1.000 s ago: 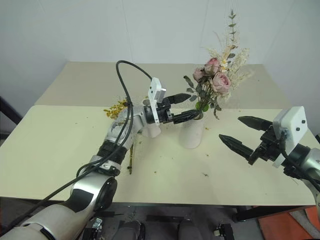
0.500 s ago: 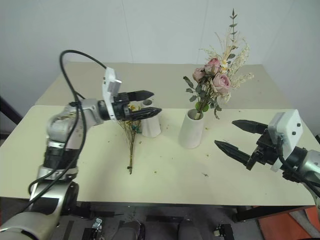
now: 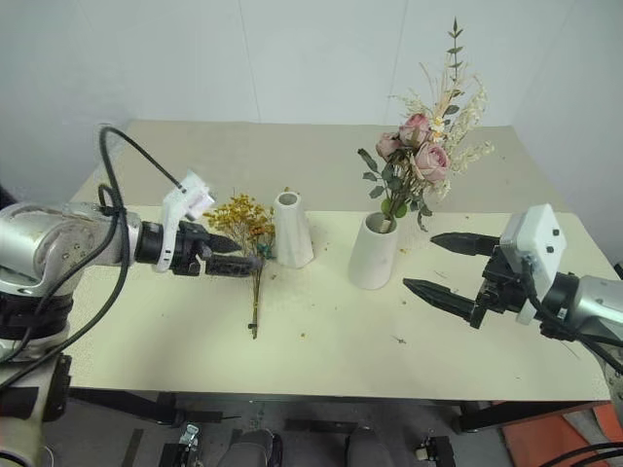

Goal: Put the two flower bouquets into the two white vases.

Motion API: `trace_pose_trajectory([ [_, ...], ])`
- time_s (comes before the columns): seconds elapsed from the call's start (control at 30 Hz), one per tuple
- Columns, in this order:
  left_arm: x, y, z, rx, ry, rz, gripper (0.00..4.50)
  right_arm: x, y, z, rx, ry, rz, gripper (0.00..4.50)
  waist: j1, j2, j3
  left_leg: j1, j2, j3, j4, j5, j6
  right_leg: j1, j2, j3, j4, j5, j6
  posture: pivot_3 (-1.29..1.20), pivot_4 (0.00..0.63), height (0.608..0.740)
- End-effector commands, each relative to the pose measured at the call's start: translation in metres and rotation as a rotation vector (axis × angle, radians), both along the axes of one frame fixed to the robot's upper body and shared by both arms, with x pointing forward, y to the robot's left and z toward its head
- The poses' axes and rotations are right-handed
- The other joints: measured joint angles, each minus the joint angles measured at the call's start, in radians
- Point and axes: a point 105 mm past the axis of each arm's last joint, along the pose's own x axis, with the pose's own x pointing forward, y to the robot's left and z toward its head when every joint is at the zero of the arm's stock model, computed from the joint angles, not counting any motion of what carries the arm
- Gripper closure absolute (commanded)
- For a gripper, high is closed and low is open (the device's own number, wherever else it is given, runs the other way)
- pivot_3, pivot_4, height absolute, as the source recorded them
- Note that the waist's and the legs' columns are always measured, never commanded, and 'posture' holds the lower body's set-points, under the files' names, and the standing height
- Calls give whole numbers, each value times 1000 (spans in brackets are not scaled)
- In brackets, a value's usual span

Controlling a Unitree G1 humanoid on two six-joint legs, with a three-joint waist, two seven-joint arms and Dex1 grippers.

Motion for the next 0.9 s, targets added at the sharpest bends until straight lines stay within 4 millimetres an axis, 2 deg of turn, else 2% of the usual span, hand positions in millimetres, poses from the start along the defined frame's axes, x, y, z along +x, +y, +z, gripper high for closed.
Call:
trace_pose_trajectory([
  [0.03, 4, 3, -17, 141, 56, 75, 7, 1, 2, 8, -15, -31, 16, 0, 0, 0, 0, 0, 0, 0, 0, 0, 0, 0, 0, 0, 0, 0, 0, 0, 150, 740],
  [0.17, 10, 1, -29, 169, 100, 116, 7, 1, 1, 9, -15, -31, 18, 0, 0, 0, 0, -1, 0, 0, 0, 0, 0, -1, 0, 0, 0, 0, 0, 0, 150, 740],
  [0.37, 17, -12, -53, 208, 163, 164, 7, 1, 2, 10, -11, -33, 22, 0, 1, 0, 0, -1, 0, 0, 0, 0, 0, -1, 0, 0, 0, 0, 0, 0, 150, 740],
  [0.6, 23, -25, -66, 218, 189, 226, 7, 0, 3, 10, -8, -35, 22, 0, 1, 0, 0, -1, -1, -1, 0, 0, 0, -1, -1, 0, 1, 0, 0, 0, 150, 740],
  [0.87, 30, -25, -82, 278, 206, 330, 7, -2, 5, 9, -4, -25, 33, 0, 2, 1, -1, 1, -1, -1, 0, 0, 0, 0, -1, 0, 1, 0, 0, 0, 150, 740],
  [0.9, 31, -25, -82, 287, 203, 342, 185, -3, 4, 9, -4, -21, 35, 0, 2, 2, -2, 2, -1, -1, 0, 0, 0, 1, -1, 0, 1, 0, 0, 0, 150, 740],
])
